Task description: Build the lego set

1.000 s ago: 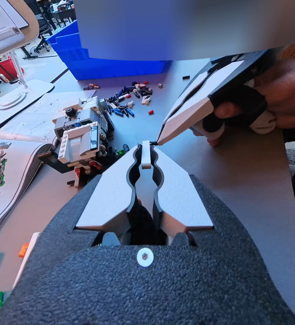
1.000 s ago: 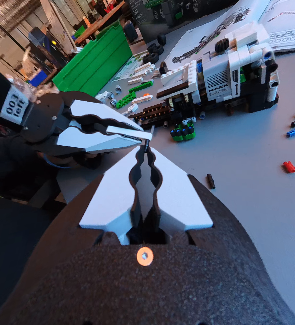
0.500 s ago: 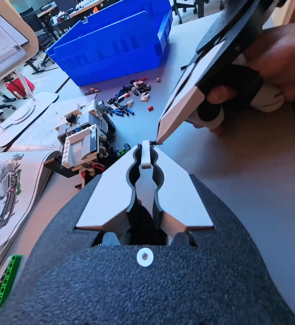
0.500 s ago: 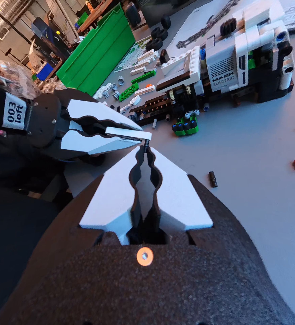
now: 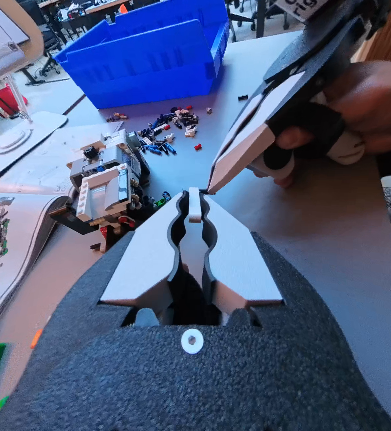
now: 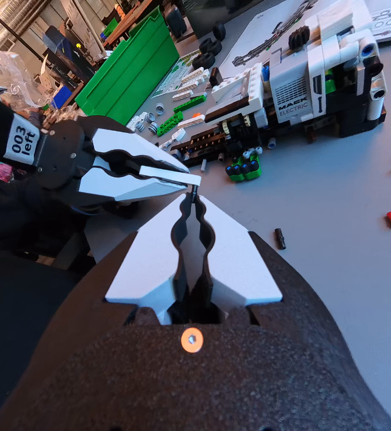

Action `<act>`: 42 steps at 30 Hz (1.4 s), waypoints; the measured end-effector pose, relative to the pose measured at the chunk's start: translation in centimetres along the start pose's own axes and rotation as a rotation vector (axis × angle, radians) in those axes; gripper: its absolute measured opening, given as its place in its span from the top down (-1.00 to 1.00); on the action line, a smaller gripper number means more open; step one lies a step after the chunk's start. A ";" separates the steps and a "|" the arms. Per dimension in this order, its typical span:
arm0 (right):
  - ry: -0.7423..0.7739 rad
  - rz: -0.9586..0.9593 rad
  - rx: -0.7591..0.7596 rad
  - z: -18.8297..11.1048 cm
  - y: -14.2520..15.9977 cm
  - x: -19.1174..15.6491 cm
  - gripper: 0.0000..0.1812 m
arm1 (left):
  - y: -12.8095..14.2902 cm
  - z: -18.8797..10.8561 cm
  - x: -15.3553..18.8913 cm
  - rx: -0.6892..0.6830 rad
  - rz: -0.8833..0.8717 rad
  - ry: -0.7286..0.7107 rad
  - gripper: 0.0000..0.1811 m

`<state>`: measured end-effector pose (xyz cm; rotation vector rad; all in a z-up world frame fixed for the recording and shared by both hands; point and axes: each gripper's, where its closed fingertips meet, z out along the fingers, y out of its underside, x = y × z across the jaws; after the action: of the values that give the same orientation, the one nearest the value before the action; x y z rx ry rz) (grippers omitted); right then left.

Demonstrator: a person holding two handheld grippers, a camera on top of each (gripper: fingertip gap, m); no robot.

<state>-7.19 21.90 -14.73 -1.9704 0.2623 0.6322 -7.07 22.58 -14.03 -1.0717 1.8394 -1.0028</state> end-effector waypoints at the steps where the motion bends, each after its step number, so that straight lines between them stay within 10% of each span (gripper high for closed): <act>1: 0.004 -0.004 0.006 0.0 0.0 0.0 0.98 | 0.0 0.0 0.0 0.001 -0.013 0.006 0.93; 21: -0.024 0.043 -0.017 0.0 0.1 0.0 0.98 | 0.2 0.0 0.1 0.011 0.265 -0.056 0.93; 42: 0.014 0.018 0.026 -0.1 -0.3 0.3 0.98 | 0.1 0.4 -0.1 -0.002 0.070 -0.016 0.93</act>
<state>-6.81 21.96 -14.65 -1.9498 0.2962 0.6238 -6.74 22.58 -14.22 -1.0069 1.8524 -0.9491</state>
